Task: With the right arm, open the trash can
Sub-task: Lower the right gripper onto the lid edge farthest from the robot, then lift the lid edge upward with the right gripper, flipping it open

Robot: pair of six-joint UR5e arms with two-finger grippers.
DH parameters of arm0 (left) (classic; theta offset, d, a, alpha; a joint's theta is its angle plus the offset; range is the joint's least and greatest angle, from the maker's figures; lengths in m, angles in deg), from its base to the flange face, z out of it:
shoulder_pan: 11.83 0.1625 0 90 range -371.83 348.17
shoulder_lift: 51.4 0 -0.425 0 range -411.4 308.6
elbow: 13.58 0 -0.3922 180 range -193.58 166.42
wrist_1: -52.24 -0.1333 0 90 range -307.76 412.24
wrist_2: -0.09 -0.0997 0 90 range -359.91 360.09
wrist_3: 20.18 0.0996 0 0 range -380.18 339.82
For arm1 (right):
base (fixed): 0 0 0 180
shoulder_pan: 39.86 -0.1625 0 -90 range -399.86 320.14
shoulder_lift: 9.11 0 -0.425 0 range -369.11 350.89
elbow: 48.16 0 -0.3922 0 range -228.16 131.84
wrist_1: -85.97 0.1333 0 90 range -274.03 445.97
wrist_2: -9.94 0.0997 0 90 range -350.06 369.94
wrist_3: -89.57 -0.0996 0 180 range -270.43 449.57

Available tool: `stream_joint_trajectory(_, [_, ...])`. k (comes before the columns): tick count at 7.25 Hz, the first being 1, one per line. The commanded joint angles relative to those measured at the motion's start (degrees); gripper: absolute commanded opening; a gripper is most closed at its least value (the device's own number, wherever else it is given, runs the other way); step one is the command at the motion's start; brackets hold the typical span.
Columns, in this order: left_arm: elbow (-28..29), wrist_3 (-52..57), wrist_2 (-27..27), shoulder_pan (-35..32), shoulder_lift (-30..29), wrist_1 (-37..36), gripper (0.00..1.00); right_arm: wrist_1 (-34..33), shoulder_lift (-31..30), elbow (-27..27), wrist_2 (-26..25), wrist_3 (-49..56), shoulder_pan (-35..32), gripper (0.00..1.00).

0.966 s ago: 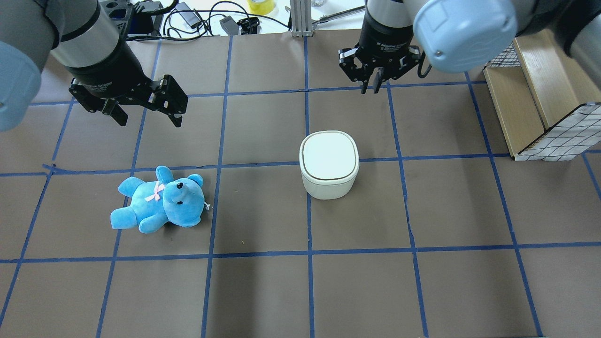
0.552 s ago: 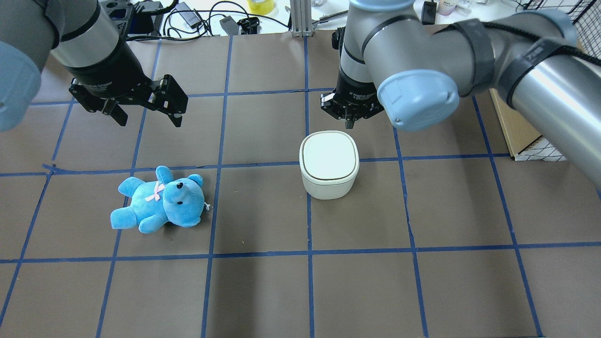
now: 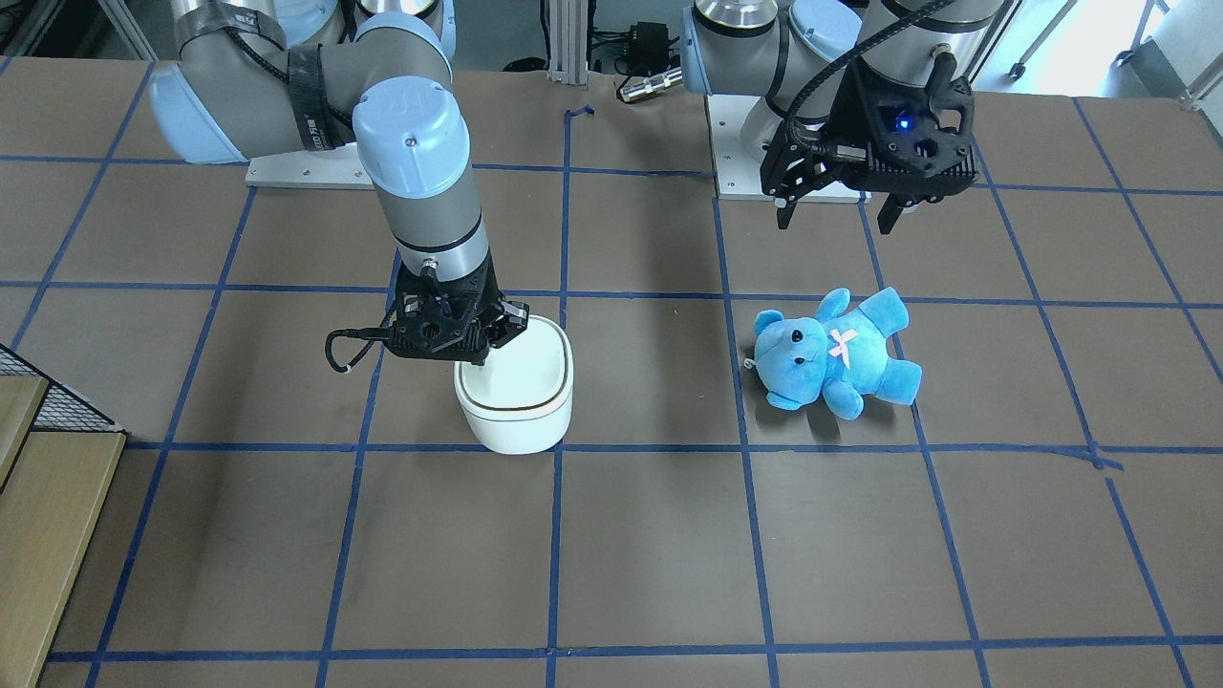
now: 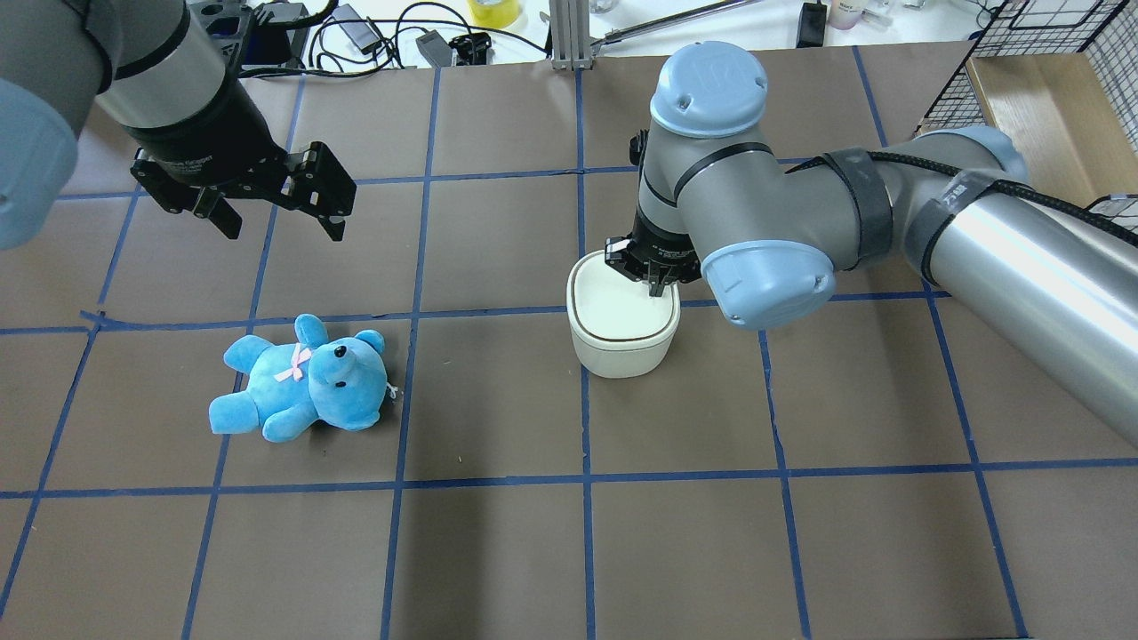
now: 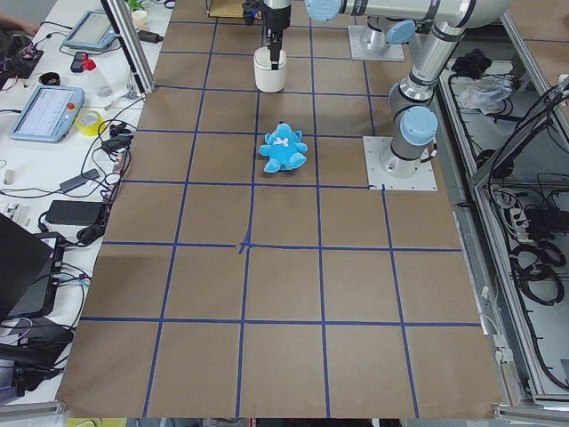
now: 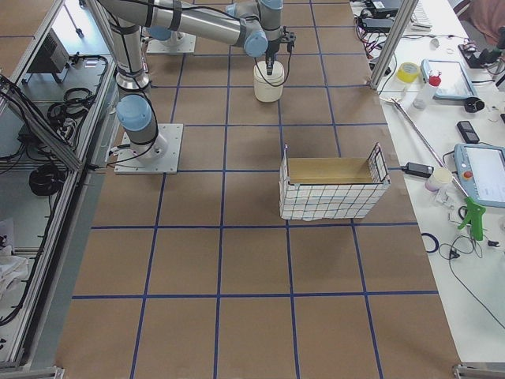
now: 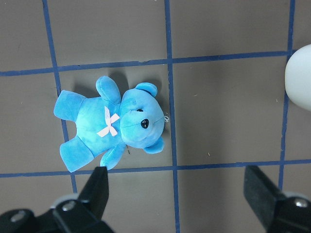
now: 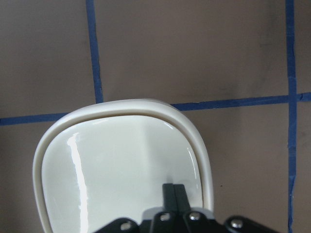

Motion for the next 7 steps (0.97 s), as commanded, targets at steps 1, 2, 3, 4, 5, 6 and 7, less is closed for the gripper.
stream_joint_trajectory(1, [0.00, -0.08, 0.00, 0.02, 0.00, 0.00, 1.00, 0.01, 0.70, 0.26, 0.03, 0.34, -0.03, 0.00])
stream_joint_trajectory(2, [0.00, -0.08, 0.00, 0.02, 0.00, 0.00, 1.00, -0.08, 0.71, 0.26, 0.03, 0.34, -0.03, 0.00])
stream_joint_trajectory(3, [0.00, -0.08, 0.00, 0.02, 0.00, 0.00, 1.00, -0.08, 0.71, 0.26, -0.06, 0.16, -0.03, 0.00])
stream_joint_trajectory(4, [0.00, -0.08, 0.00, 0.02, 0.00, 0.00, 1.00, 0.01, 0.54, -0.26, -0.06, 0.34, 0.06, 0.00])
stream_joint_trajectory(5, [0.00, -0.08, 0.00, 0.02, 0.00, 0.00, 1.00, 0.35, -1.47, -1.92, -0.06, 0.25, 0.06, 0.99])
stream_joint_trajectory(6, [0.00, -0.08, 0.00, -0.06, 0.00, 0.00, 1.00, 3.58, -4.18, -4.55, -0.49, -0.10, 0.06, 1.00])
stream_joint_trajectory(7, [0.00, 0.00, 0.00, 0.02, 0.00, 0.00, 1.00, 8.48, -5.17, -8.66, -1.11, 0.33, 0.49, 1.00])
